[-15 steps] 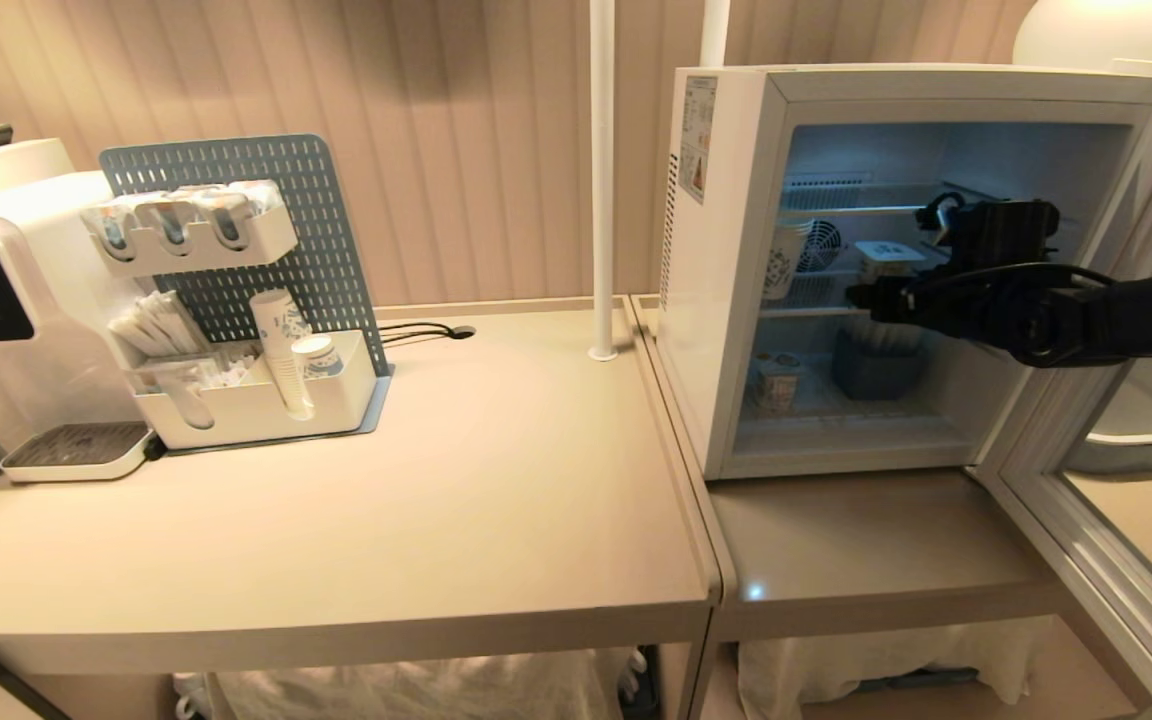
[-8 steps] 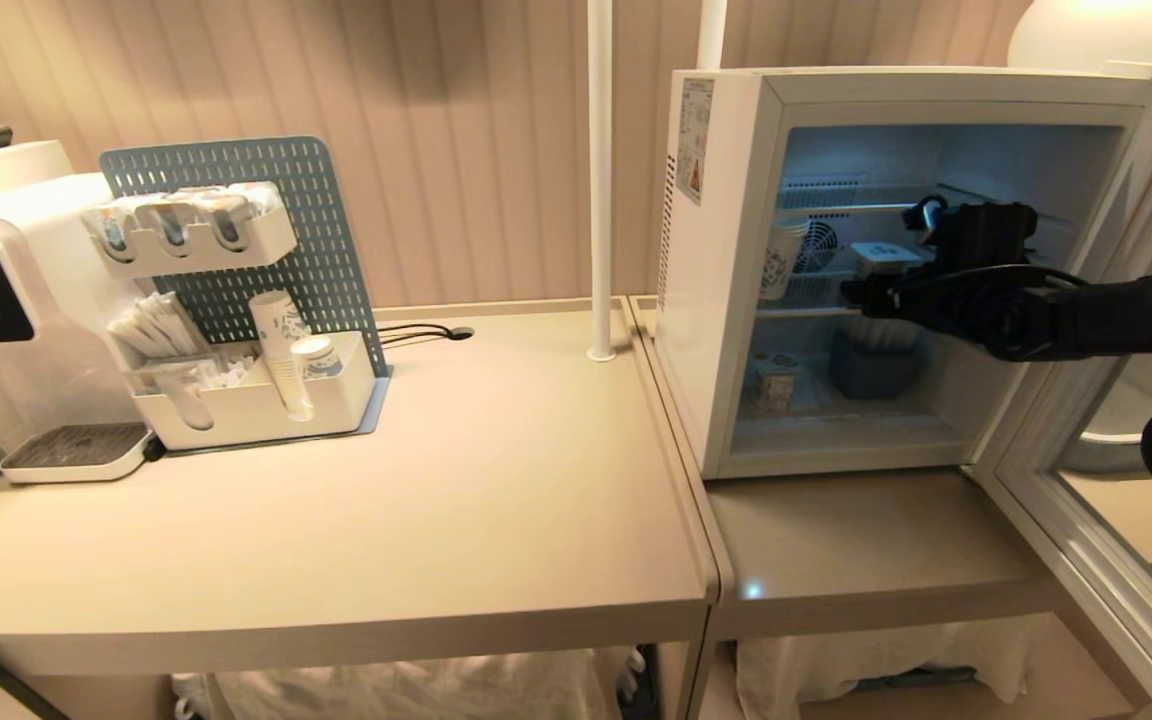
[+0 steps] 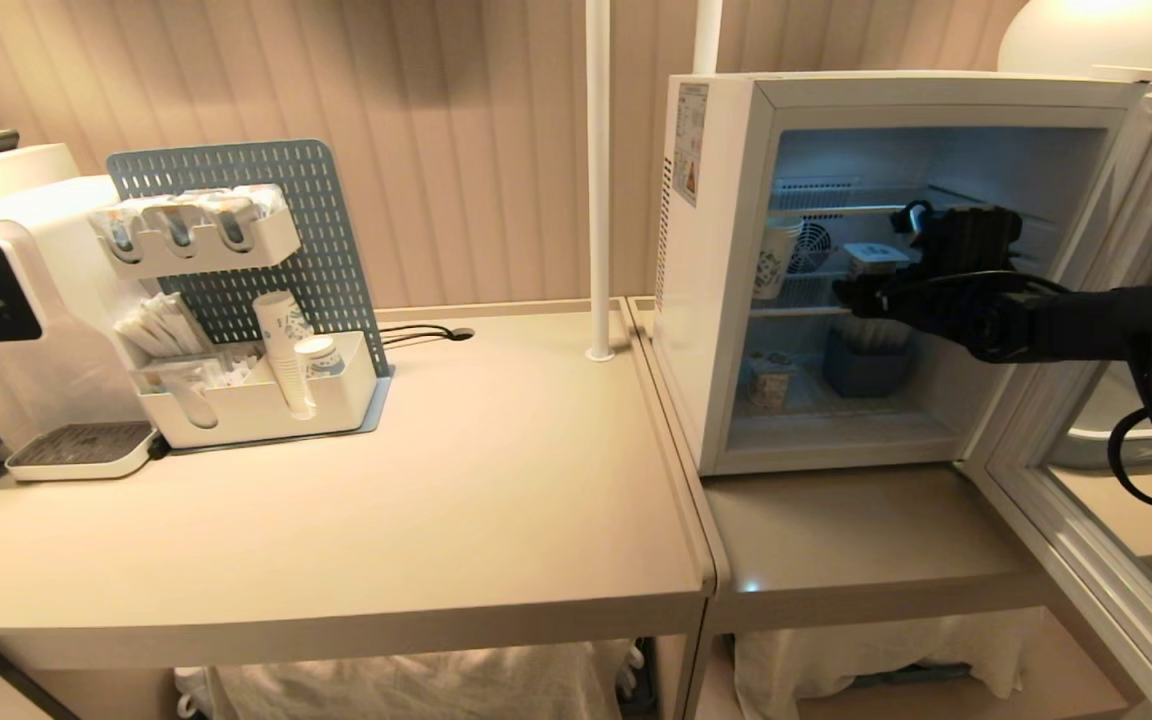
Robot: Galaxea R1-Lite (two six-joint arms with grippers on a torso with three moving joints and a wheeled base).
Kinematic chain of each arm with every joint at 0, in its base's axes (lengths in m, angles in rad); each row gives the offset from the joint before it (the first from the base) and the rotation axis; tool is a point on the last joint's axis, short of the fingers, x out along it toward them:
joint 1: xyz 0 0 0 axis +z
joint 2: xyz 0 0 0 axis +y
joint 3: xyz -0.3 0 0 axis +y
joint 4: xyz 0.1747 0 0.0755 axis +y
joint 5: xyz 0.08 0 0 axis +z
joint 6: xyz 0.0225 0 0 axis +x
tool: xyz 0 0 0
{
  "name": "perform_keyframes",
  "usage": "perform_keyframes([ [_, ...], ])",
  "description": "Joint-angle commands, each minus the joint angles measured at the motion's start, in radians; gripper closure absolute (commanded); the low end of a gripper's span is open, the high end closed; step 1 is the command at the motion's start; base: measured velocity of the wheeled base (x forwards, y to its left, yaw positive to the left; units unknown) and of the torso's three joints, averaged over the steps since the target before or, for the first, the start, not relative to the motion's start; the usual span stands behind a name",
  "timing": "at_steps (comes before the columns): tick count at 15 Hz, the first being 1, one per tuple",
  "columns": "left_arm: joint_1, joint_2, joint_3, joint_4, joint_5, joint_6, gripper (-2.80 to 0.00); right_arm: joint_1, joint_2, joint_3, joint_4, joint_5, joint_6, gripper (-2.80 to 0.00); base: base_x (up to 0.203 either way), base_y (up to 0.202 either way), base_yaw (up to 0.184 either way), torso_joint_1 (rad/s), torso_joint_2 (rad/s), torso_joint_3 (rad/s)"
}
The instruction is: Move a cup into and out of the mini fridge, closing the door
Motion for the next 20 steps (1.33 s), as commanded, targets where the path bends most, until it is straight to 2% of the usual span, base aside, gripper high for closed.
perform_keyframes([
  [1, 0.000, 0.002, 0.003, 0.000, 0.001, -0.001, 0.00, 0.002, -0.001, 0.005, 0.019, 0.022, 0.007, 0.00, 0.000, 0.000, 0.000, 0.000, 0.00, 0.000],
  [5, 0.000, 0.002, 0.003, 0.000, 0.001, -0.001, 0.00, 0.007, -0.093, 0.120, 0.021, 0.037, 0.027, 0.00, 0.000, 0.000, 0.000, 0.000, 0.00, 0.000],
  [10, 0.000, 0.002, 0.003, 0.000, 0.001, -0.001, 0.00, 0.008, -0.403, 0.431, 0.012, 0.110, 0.031, 0.00, 0.000, 0.000, 0.000, 0.000, 0.00, 0.000],
  [14, 0.000, 0.002, 0.003, 0.000, 0.001, -0.001, 0.00, 0.008, -0.635, 0.646, 0.010, 0.138, 0.025, 0.00, 0.000, 0.000, 0.000, 0.000, 0.00, 0.000],
  [20, 0.000, 0.002, 0.003, 0.000, 0.001, -0.001, 0.00, 0.015, -0.773, 0.799, 0.008, 0.145, 0.021, 0.00, 0.000, 0.000, 0.000, 0.000, 0.00, 0.000],
])
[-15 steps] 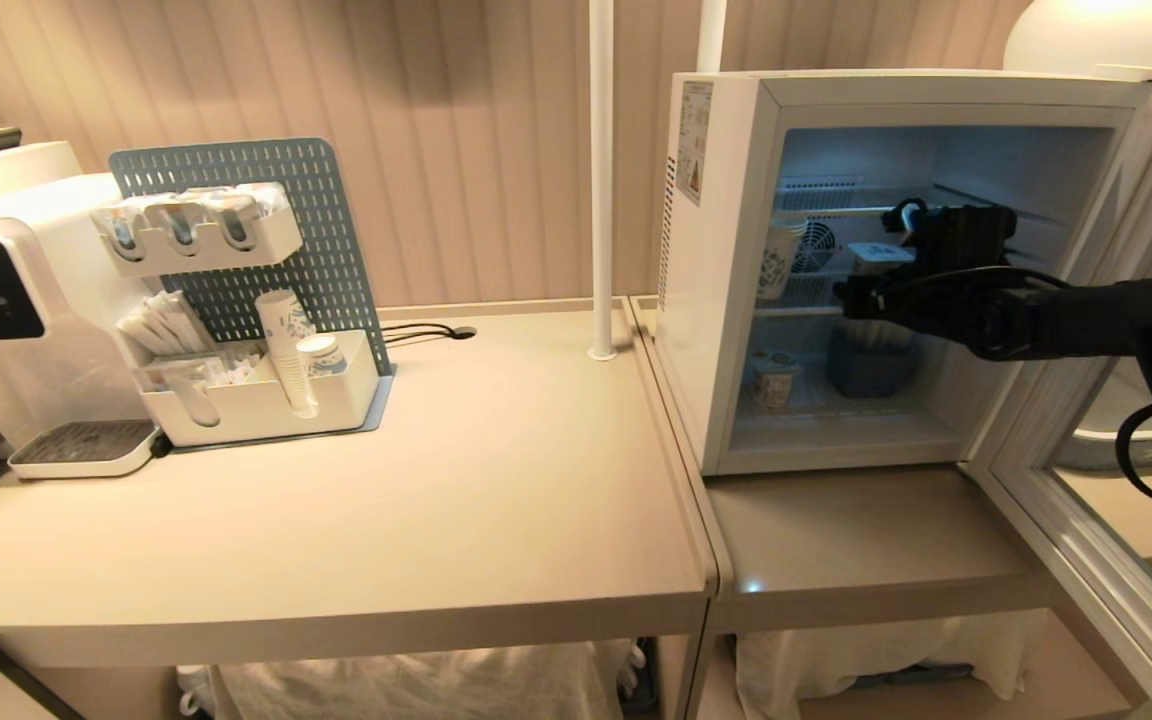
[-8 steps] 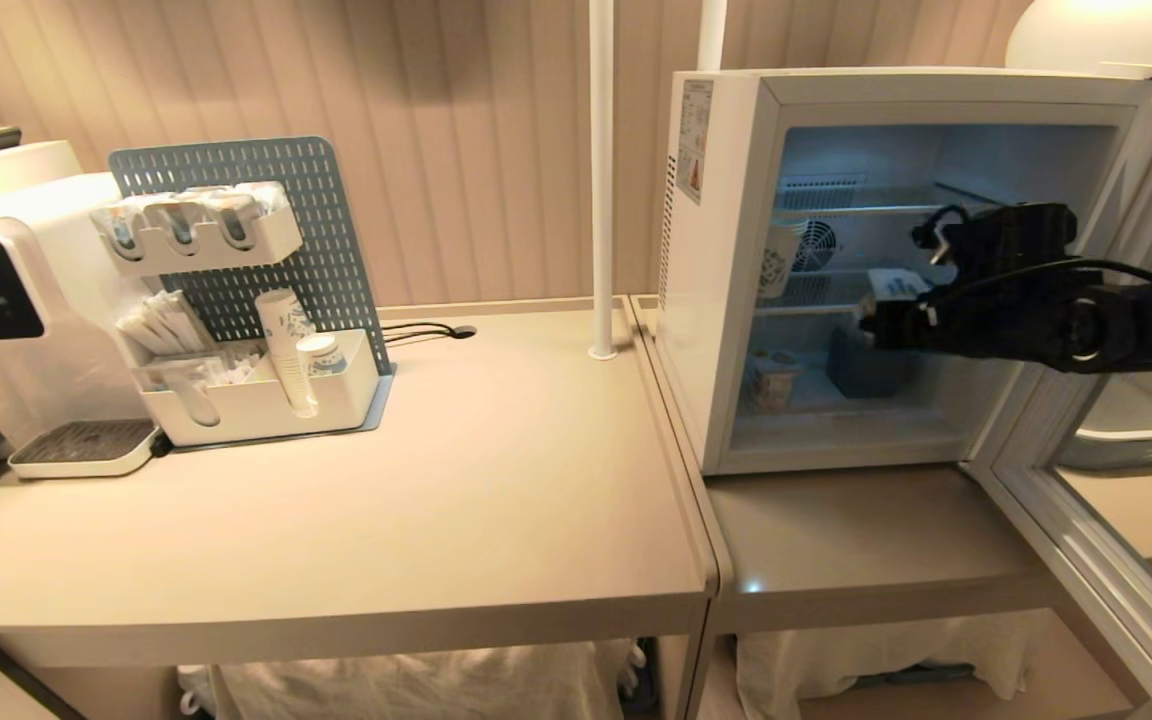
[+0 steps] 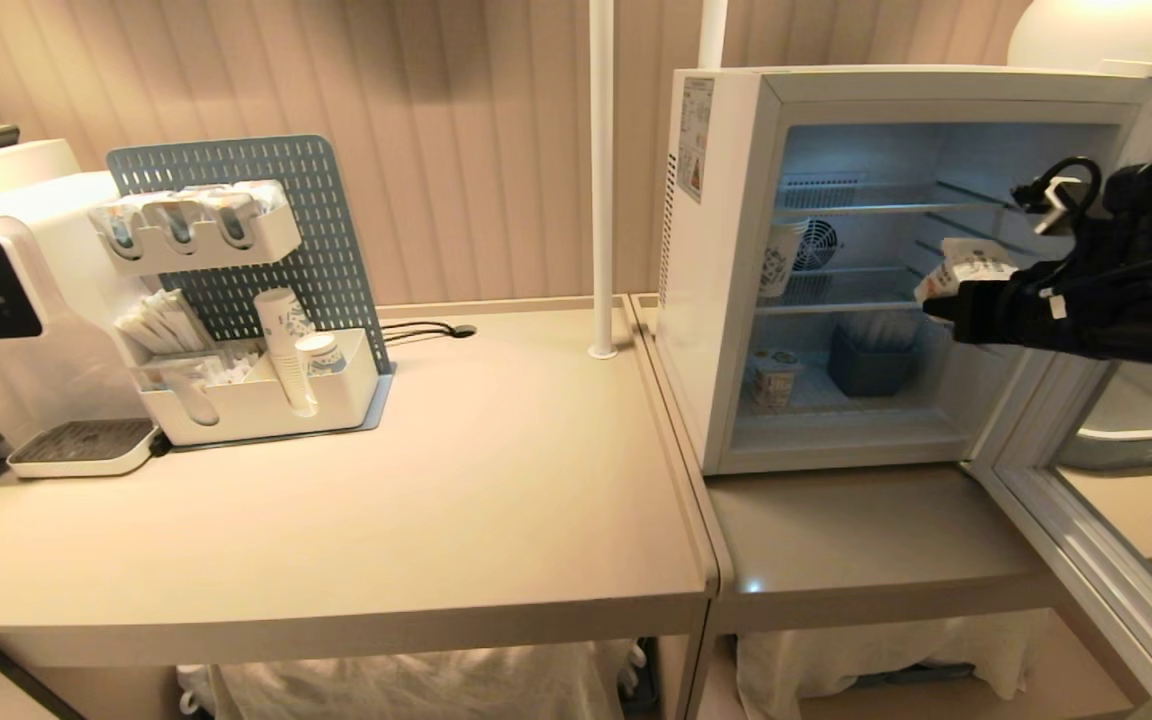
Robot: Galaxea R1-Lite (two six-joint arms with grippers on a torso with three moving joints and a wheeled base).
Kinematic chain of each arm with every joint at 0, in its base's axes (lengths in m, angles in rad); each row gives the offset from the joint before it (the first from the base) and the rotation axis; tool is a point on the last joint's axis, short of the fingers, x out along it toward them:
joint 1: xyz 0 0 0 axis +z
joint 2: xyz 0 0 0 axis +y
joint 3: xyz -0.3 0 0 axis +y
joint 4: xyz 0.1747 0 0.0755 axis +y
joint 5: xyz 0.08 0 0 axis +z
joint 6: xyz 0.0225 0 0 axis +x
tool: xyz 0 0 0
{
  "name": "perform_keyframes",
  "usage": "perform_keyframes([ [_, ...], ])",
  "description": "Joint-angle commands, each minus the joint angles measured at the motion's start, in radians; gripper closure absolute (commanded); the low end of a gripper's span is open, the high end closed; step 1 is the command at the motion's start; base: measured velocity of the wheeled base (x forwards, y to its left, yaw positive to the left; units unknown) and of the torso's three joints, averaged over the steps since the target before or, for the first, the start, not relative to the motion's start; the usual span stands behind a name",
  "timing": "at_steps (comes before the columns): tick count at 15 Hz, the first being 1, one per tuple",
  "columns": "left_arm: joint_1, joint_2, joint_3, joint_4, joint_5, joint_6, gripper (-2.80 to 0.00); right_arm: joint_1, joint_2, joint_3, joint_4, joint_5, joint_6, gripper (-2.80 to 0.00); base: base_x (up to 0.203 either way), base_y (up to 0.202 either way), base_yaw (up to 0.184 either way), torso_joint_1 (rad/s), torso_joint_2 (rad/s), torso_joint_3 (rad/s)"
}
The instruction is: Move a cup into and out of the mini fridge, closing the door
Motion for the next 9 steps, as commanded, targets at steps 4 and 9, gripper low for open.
perform_keyframes([
  [4, 0.000, 0.002, 0.003, 0.000, 0.000, -0.001, 0.00, 0.021, -0.329, 0.199, 0.000, 0.001, 0.018, 0.00, 0.000, 0.000, 0.000, 0.000, 0.00, 0.000],
  [9, 0.000, 0.002, 0.003, 0.000, 0.000, -0.001, 0.00, 0.056, -0.743, 0.312, 0.125, -0.183, 0.109, 0.00, 0.000, 0.000, 0.000, 0.000, 0.00, 0.000],
])
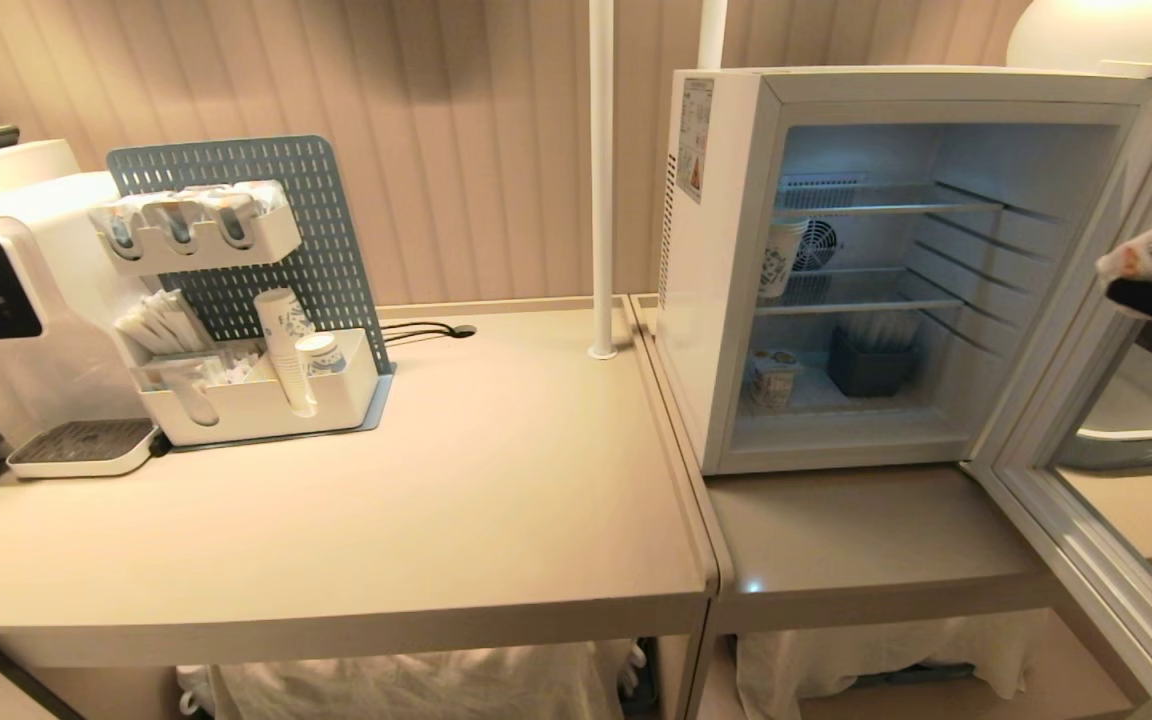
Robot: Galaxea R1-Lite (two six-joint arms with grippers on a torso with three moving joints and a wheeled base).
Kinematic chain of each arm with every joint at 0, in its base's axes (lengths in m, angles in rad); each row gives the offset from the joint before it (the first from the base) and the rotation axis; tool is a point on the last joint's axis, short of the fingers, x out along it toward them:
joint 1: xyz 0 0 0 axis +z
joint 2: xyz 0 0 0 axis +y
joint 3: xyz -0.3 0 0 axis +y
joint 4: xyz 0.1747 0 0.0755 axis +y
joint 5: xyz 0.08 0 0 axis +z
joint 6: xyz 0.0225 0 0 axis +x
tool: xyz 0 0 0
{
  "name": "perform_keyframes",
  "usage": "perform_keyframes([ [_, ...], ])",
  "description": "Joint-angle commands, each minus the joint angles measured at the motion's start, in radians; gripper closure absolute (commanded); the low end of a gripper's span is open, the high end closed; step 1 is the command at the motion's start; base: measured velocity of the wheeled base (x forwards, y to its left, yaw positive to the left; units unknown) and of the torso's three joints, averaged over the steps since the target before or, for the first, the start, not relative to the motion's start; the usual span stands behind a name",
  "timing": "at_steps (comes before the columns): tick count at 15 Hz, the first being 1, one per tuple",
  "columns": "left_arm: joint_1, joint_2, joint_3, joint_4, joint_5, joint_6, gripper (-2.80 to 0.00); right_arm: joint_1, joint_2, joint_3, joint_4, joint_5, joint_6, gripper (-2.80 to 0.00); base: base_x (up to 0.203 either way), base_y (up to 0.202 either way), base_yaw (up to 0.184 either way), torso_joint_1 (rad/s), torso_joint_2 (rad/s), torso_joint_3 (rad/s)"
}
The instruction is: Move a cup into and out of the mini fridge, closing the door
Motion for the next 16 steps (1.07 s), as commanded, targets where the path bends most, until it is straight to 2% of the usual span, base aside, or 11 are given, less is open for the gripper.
perform_keyframes([
  [1, 0.000, 0.002, 0.003, 0.000, 0.001, -0.001, 0.00, 0.043, -0.279, 0.028, 0.096, -0.097, 0.035, 0.00, 0.000, 0.000, 0.000, 0.000, 0.00, 0.000],
  [4, 0.000, 0.002, 0.003, 0.000, 0.001, -0.001, 0.00, 0.089, -0.515, 0.067, 0.266, -0.166, 0.072, 0.00, 0.000, 0.000, 0.000, 0.000, 0.00, 0.000],
  [8, 0.000, 0.002, 0.003, 0.000, 0.001, -0.001, 0.00, 0.091, -0.764, 0.115, 0.514, -0.180, 0.108, 0.00, 0.000, 0.000, 0.000, 0.000, 0.00, 0.000],
  [10, 0.000, 0.002, 0.003, 0.000, 0.001, -0.001, 0.00, 0.053, -0.868, 0.134, 0.590, -0.139, 0.113, 0.00, 0.000, 0.000, 0.000, 0.000, 0.00, 0.000],
  [12, 0.000, 0.002, 0.003, 0.000, 0.001, -0.001, 0.00, -0.007, -0.981, 0.142, 0.671, -0.043, 0.113, 0.00, 0.000, 0.000, 0.000, 0.000, 0.00, 0.000],
  [16, 0.000, 0.002, 0.003, 0.000, 0.001, -0.001, 0.00, -0.036, -1.188, 0.201, 0.734, 0.090, 0.099, 0.00, 0.000, 0.000, 0.000, 0.000, 0.00, 0.000],
])
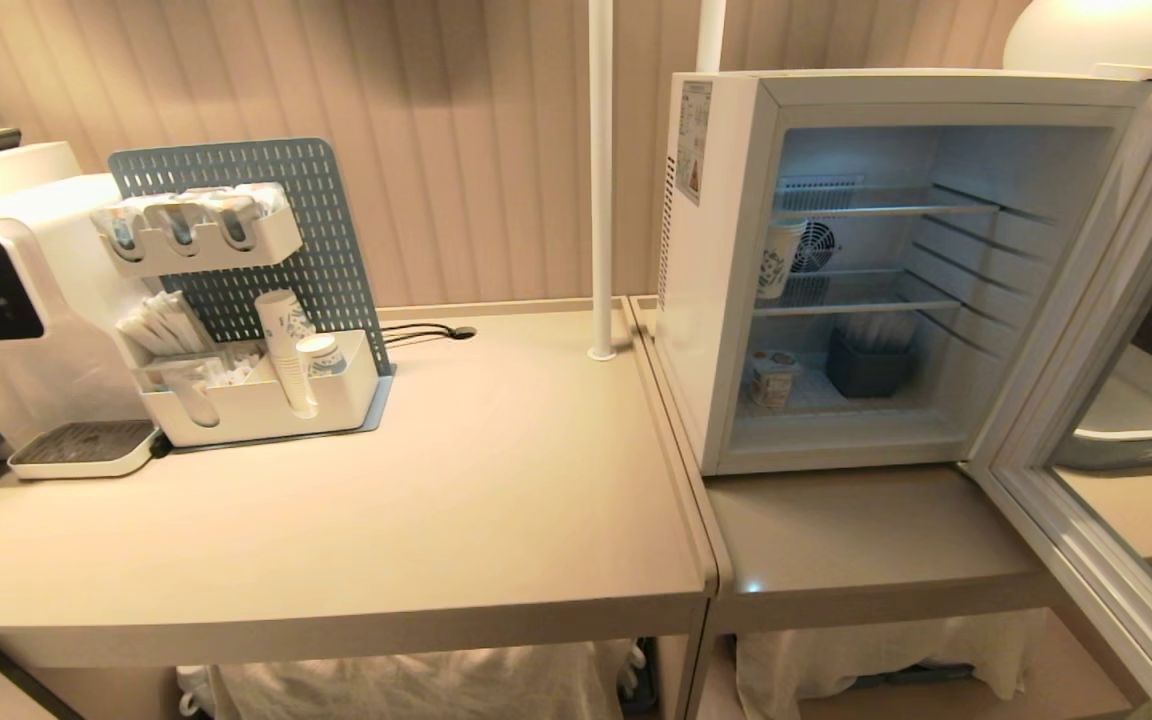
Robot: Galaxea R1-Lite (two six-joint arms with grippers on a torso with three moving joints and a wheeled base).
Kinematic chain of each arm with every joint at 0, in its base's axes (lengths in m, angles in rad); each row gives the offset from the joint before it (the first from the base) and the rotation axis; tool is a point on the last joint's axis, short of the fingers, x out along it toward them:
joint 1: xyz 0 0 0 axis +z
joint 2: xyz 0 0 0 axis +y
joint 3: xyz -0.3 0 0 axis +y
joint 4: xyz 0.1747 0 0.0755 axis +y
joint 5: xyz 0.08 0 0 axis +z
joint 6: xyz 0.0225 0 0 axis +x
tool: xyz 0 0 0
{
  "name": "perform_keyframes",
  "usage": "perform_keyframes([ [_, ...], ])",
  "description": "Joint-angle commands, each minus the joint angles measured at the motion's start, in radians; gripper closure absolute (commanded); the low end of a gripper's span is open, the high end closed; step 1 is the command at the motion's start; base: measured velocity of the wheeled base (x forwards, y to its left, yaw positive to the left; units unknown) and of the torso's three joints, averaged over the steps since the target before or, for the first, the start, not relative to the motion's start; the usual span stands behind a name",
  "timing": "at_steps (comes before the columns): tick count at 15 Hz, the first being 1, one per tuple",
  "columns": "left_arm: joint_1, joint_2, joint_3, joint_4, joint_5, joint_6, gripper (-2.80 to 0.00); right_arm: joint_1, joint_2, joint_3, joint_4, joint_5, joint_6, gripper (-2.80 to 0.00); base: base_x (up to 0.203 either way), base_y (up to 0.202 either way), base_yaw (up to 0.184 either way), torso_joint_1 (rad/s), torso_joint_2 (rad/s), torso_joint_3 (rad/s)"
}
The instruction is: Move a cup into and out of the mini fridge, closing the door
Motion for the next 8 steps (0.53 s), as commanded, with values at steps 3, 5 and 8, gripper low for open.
perform_keyframes([
  [3, 0.000, 0.002, 0.003, -0.001, 0.000, -0.001, 0.00, -0.010, -0.107, 0.206, -0.177, 0.005, -0.007, 0.00, 0.000, 0.000, 0.000, 0.000, 0.00, 0.000],
  [5, 0.000, 0.002, 0.003, -0.001, 0.000, -0.001, 0.00, -0.010, -0.106, 0.423, -0.369, -0.017, -0.056, 0.00, 0.000, 0.000, 0.000, 0.000, 0.00, 0.000],
  [8, 0.000, 0.002, 0.003, -0.001, 0.000, -0.001, 0.00, -0.010, -0.105, 0.699, -0.716, -0.028, -0.164, 0.00, 0.000, 0.000, 0.000, 0.000, 0.00, 0.000],
])
